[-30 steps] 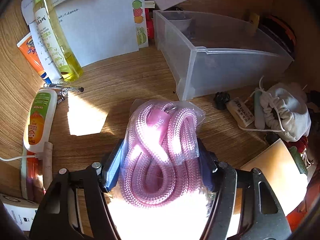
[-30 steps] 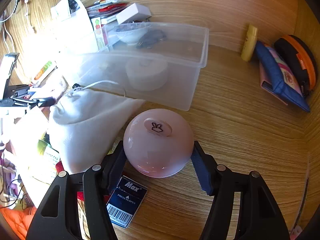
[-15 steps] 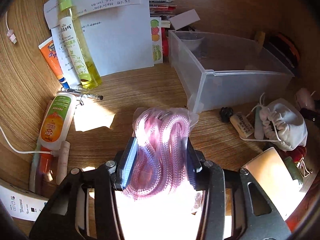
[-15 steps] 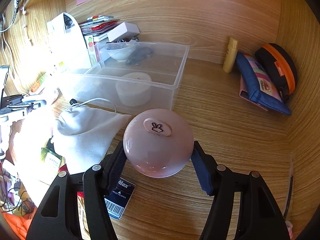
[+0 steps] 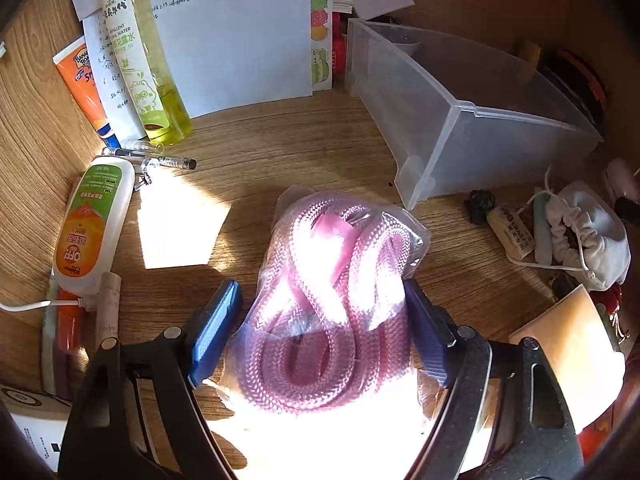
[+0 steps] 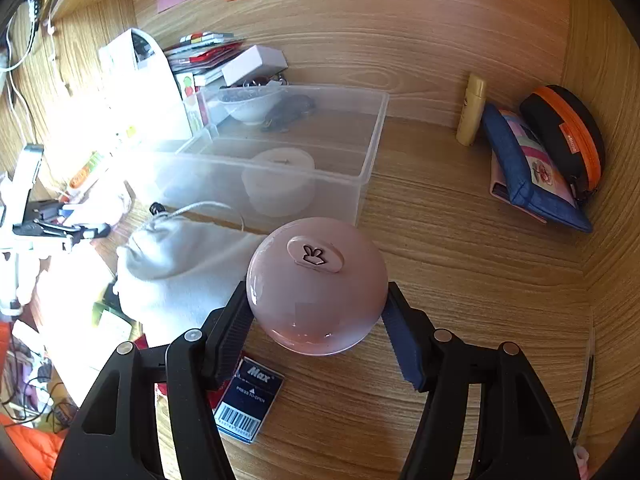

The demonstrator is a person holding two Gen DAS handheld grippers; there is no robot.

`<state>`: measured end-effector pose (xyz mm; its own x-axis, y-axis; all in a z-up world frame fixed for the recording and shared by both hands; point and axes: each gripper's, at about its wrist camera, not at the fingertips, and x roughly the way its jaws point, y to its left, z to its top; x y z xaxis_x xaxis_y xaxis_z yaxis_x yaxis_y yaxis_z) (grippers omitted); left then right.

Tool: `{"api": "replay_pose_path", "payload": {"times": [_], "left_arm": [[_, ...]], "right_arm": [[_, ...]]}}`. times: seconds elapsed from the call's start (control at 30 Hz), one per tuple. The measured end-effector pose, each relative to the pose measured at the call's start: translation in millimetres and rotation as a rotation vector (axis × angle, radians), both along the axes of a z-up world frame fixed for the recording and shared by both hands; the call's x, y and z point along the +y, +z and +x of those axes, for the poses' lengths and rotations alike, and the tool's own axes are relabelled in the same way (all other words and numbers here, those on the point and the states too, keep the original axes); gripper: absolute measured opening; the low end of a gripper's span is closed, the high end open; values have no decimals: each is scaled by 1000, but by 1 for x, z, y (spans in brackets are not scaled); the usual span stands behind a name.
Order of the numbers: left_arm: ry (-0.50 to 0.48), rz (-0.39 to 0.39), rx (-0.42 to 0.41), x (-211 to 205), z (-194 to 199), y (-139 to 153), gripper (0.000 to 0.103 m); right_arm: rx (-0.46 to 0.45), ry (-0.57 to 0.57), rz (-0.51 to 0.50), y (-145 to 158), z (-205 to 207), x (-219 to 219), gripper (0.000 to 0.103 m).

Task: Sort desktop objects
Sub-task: 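Carry the pink rope bag and pink container into the clear box and release both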

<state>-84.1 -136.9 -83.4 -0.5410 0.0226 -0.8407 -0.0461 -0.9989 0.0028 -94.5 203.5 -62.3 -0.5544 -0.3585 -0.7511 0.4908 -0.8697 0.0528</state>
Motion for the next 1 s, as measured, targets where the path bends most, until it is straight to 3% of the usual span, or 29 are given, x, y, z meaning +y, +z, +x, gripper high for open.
{"api": "replay_pose_path", "payload": {"times": [0.03, 0.13, 0.33, 0.73, 1.0], "left_arm": [[-1, -1, 8, 1, -1, -1, 80], [-26, -19, 32, 11, -3, -1, 66], [-7, -84, 101, 26, 2, -3, 60], [120, -113, 252, 27, 30, 22, 58], [98, -91, 365, 27, 36, 66, 58]], "right_arm": [[3, -3, -4, 1, -1, 0, 60], [16, -7, -8, 7, -4, -2, 60], [37, 11, -45, 22, -9, -12, 60], [87, 36, -71, 41, -7, -34, 60], [89, 34, -89, 42, -5, -41, 60]]}}
